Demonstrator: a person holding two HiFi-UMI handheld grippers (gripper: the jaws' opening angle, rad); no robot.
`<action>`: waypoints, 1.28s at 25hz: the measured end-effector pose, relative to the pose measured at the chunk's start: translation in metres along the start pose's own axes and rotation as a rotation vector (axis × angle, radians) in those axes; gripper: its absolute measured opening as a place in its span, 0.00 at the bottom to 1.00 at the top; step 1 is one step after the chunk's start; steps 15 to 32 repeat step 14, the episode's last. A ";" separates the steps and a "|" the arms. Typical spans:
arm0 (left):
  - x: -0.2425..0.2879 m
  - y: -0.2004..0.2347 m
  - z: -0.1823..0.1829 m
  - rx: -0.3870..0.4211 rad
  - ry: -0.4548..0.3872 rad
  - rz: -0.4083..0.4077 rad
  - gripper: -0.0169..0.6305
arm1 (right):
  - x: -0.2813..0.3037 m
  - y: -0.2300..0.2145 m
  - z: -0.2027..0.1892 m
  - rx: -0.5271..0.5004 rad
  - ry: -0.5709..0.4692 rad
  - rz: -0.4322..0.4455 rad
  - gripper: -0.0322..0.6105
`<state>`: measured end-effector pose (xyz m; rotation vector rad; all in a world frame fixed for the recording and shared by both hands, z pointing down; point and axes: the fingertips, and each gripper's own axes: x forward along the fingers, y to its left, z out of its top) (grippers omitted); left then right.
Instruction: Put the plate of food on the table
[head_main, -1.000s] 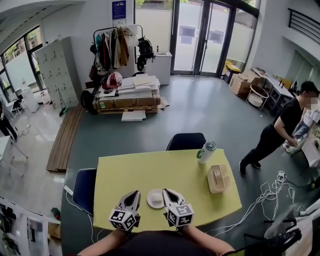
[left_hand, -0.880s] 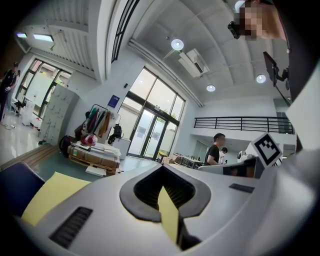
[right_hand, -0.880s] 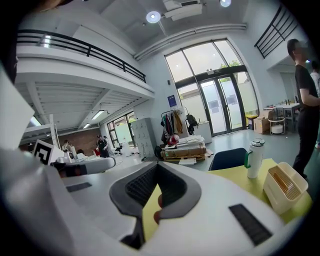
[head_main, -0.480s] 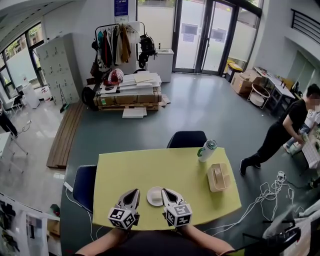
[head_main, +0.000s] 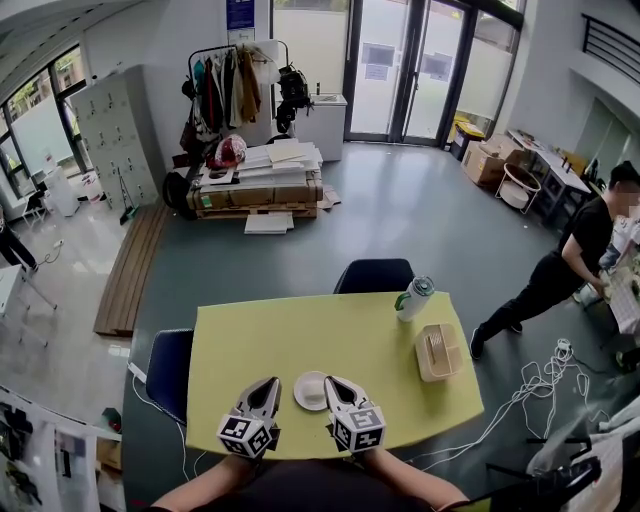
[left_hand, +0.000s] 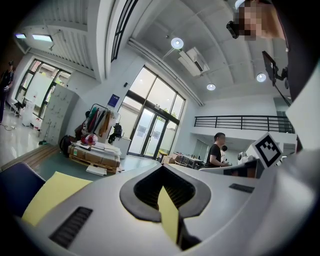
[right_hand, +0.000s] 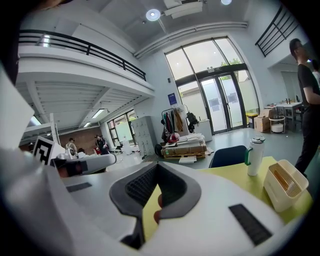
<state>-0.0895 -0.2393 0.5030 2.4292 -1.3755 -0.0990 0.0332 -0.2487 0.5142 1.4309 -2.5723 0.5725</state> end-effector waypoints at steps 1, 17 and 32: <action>0.000 0.001 0.000 0.000 0.001 -0.001 0.04 | 0.000 0.000 0.000 0.000 0.000 -0.001 0.07; 0.004 0.004 -0.002 -0.005 0.000 -0.001 0.04 | 0.006 -0.004 0.000 -0.007 -0.008 -0.002 0.07; 0.004 0.004 -0.002 -0.005 0.000 -0.001 0.04 | 0.006 -0.004 0.000 -0.007 -0.008 -0.002 0.07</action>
